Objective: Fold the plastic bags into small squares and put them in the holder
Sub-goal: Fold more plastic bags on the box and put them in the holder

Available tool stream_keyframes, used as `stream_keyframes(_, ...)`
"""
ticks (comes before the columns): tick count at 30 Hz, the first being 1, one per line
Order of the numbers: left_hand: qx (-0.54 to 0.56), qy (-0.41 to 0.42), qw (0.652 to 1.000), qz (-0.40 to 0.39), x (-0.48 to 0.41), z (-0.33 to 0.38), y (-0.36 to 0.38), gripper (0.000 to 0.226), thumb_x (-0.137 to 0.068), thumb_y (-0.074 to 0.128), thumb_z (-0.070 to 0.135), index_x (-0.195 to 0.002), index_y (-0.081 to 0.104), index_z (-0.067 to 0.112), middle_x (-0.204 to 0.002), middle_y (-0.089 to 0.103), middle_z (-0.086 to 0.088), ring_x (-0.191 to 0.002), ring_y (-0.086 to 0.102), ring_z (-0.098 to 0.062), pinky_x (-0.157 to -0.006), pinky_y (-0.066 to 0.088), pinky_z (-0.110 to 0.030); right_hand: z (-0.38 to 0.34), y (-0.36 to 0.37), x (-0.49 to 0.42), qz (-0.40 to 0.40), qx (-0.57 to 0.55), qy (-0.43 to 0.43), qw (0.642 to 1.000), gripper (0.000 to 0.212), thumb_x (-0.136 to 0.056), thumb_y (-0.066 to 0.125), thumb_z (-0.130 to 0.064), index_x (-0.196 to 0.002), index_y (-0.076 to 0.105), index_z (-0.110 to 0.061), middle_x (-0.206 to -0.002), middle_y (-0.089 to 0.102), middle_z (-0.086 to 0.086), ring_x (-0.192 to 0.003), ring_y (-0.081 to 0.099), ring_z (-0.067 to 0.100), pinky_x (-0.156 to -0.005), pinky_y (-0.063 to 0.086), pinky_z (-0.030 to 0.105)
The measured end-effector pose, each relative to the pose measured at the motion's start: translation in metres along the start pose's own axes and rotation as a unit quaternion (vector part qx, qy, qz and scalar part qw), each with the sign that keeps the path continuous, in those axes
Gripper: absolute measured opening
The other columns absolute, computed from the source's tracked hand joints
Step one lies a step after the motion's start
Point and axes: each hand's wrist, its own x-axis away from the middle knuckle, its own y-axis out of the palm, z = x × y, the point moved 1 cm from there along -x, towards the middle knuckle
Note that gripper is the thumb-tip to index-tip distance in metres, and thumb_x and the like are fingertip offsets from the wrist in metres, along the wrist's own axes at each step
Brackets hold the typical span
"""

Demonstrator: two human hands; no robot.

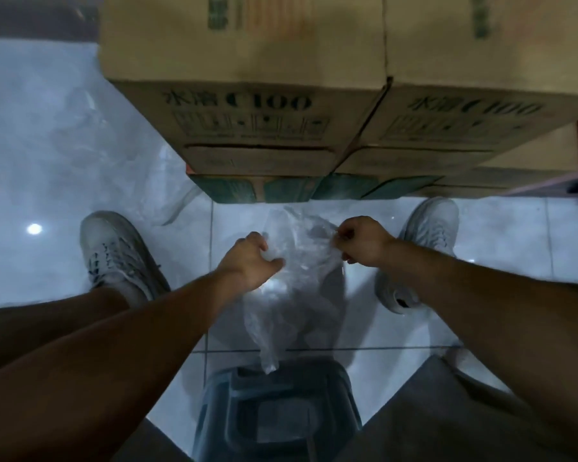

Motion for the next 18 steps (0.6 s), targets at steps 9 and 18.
stream_keyframes(9, 0.113, 0.087, 0.99, -0.006, 0.073, 0.063, -0.076, 0.024, -0.083, 0.083, 0.02, -0.089, 0.065, 0.005, -0.078, 0.064, -0.009, -0.071, 0.064, -0.022, -0.063, 0.051, -0.03, -0.085, -0.076, 0.103, -0.015, -0.082, -0.101, 0.991, 0.024, -0.102, 0.056, -0.006, -0.079, 0.051, -0.009, -0.069, 0.056, 0.008, -0.047, 0.059, 0.014, -0.046, 0.048, 0.026)
stream_keyframes(18, 0.322, 0.205, 0.924, 0.006, 0.19, 0.158, -0.182, 0.012, -0.097, 0.065, 0.018, -0.105, 0.07, 0.01, -0.098, 0.077, -0.008, -0.086, 0.073, -0.021, -0.085, 0.06, -0.039, -0.183, -0.151, 0.225, 0.054, -0.218, -0.222, 0.949, 0.02, -0.085, 0.079, -0.016, -0.091, 0.062, -0.008, -0.072, 0.068, 0.014, -0.059, 0.066, 0.018, -0.057, 0.056, 0.028)
